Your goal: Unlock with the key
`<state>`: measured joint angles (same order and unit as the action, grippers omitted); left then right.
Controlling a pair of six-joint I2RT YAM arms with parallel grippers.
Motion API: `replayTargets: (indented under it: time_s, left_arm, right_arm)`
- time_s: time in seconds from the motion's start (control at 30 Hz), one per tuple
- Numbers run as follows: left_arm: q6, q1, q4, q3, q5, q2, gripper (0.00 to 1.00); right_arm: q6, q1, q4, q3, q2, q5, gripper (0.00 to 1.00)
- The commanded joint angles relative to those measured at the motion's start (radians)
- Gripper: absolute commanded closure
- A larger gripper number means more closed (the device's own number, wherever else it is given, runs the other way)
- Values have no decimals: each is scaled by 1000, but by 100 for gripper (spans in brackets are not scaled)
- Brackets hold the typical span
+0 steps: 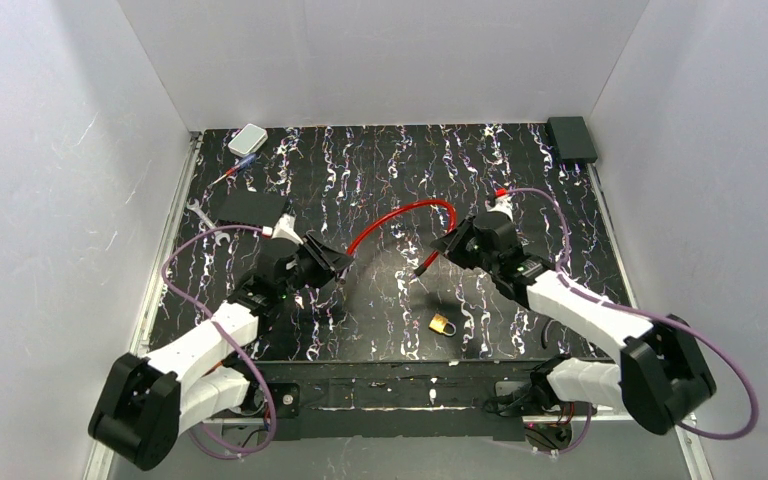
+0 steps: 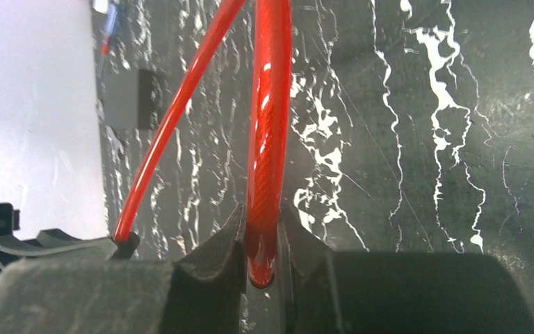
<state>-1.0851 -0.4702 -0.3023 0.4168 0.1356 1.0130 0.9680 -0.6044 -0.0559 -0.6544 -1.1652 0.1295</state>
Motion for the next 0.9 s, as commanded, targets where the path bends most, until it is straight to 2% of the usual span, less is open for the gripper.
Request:
replayTargets:
  time_s: [0.0, 0.23, 0.4, 0.53, 0.67, 0.7, 0.73, 0.8, 0.87]
  left_arm:
    - [39, 1, -7, 45, -65, 104, 100]
    - [51, -4, -6, 104, -214, 276, 100]
    - [55, -4, -4, 173, -310, 410, 100]
    - [55, -4, 9, 253, -376, 515, 100]
    - [100, -3, 38, 408, -396, 666, 98]
    - [112, -3, 44, 445, -389, 694, 94]
    - [127, -2, 47, 486, -387, 738, 81]
    - [131, 2, 50, 518, -381, 775, 66]
    - [148, 2, 61, 544, -371, 779, 38]
  right_arm:
    - [-40, 40, -199, -17, -99, -118, 99]
    - [-135, 91, -268, -100, -284, -249, 99]
    - [-141, 148, -306, -182, -442, -358, 99]
    - [-143, 176, -303, -286, -574, -409, 99]
    - [-145, 202, -226, -480, -763, -515, 97]
    - [-148, 206, -211, -505, -795, -524, 89]
    - [-159, 217, -189, -541, -820, -533, 73]
    - [-194, 234, -127, -585, -822, -518, 55]
    - [-235, 242, -59, -616, -810, -494, 32]
